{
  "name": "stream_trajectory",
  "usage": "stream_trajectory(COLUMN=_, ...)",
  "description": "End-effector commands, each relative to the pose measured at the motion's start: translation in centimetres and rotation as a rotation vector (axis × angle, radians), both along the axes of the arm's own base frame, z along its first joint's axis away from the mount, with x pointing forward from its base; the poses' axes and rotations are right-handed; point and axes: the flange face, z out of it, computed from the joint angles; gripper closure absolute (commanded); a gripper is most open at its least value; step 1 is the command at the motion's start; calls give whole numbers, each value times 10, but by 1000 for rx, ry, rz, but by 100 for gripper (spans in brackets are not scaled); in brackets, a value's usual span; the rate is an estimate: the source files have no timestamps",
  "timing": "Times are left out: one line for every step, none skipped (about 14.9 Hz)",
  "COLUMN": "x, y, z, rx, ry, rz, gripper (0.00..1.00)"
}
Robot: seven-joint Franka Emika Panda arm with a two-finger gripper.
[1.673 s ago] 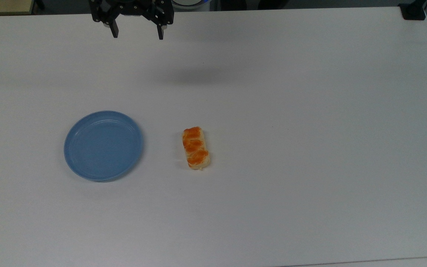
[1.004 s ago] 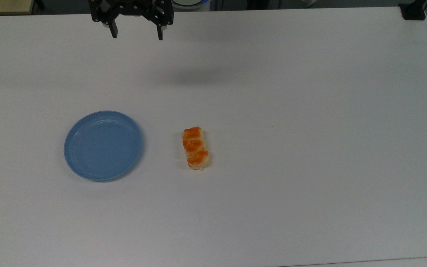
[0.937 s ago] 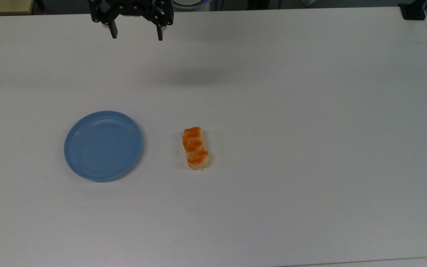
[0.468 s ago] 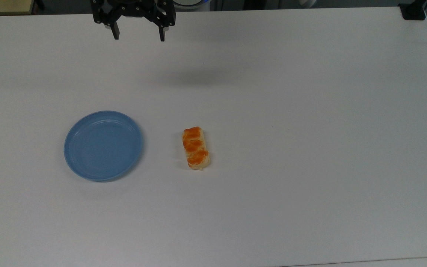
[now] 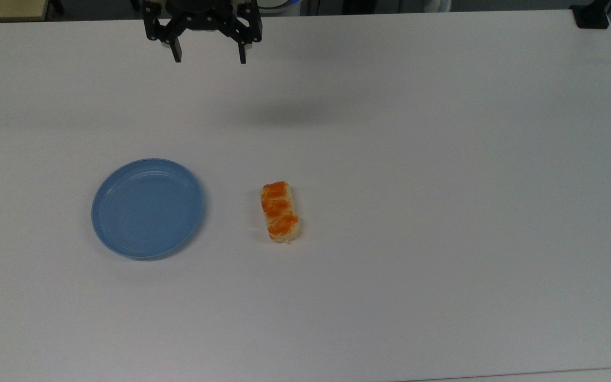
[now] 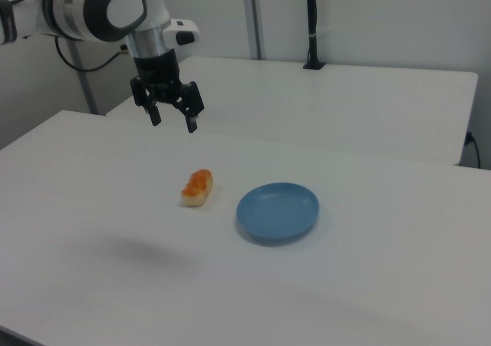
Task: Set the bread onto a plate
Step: 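Move the open gripper down over the orange-glazed bread roll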
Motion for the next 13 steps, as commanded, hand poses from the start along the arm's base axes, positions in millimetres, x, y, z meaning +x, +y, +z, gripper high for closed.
stream_trajectory(x=21, y=24, z=-29, rx=-19, ry=-24, rz=25, gripper=0)
stream_trajectory(x=28, y=31, z=-40, rx=-22, ry=-26, rz=33, gripper=0)
stream_trajectory(x=34, y=37, z=-49, rx=-25, ry=-26, rz=43, gripper=0)
stream_trajectory(x=39, y=40, z=-59, rx=-27, ry=-28, rz=47, gripper=0)
stream_trajectory(x=45, y=42, z=-69, rx=-30, ry=-31, rz=51, gripper=0)
stream_trajectory(x=50, y=43, z=-76, rx=-32, ry=-39, rz=52, gripper=0)
stream_trajectory(x=54, y=49, z=-84, rx=-34, ry=-44, rz=62, gripper=0)
stream_trajectory(x=59, y=57, z=-92, rx=-38, ry=-50, rz=76, gripper=0)
stream_trajectory(x=63, y=61, z=-100, rx=-40, ry=-57, rz=81, gripper=0)
stream_trajectory(x=68, y=62, z=-111, rx=-41, ry=-62, rz=81, gripper=0)
stream_trajectory(x=72, y=64, z=-123, rx=-44, ry=-57, rz=85, gripper=0)
stream_trajectory(x=77, y=73, z=-139, rx=-47, ry=-50, rz=98, gripper=0)
stream_trajectory(x=82, y=80, z=-152, rx=-52, ry=-49, rz=110, gripper=0)
